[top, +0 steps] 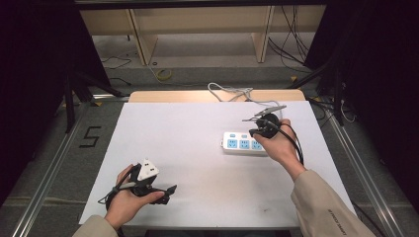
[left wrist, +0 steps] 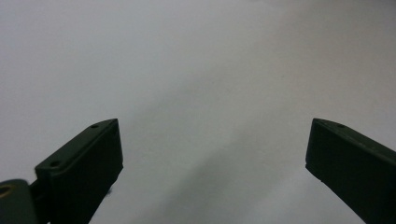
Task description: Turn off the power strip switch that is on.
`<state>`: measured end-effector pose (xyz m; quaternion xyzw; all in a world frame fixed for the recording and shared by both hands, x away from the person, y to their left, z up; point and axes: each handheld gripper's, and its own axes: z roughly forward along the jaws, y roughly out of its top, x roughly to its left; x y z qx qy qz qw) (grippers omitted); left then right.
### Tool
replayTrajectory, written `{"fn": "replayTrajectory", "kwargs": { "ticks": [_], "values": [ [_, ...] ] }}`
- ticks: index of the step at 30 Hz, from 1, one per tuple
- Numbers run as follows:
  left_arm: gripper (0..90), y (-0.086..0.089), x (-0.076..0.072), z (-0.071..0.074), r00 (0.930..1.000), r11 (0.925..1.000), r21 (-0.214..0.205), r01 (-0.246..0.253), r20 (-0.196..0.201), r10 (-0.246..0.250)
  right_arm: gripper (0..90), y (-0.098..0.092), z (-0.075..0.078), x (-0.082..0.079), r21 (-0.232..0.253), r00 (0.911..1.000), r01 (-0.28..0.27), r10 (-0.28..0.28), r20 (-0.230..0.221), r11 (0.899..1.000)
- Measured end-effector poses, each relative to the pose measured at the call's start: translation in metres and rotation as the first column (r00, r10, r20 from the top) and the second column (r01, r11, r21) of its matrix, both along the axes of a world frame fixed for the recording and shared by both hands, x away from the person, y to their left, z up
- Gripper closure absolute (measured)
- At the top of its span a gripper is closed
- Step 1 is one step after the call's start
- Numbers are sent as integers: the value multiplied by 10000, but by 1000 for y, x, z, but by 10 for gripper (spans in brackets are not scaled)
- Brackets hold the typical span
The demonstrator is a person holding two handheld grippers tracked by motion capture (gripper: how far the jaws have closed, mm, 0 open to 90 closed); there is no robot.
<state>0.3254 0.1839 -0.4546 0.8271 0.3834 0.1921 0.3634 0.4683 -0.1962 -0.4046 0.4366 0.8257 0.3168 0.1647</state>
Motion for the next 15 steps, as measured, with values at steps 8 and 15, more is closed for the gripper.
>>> {"fn": "replayTrajectory", "kwargs": {
  "ticks": [8, 15],
  "values": [
    [33, 0, 0, 0, 10000, 10000, -33, -18, 8, 18, 900, 2, 1, 6, -105, 9999, 98, -99, -98, 9999],
    [34, 0, 0, 0, 10000, 10000, -26, -14, 1, 14, 900, 3, 1, 12, -180, 9998, 129, -132, -174, 9998]
  ]
}}
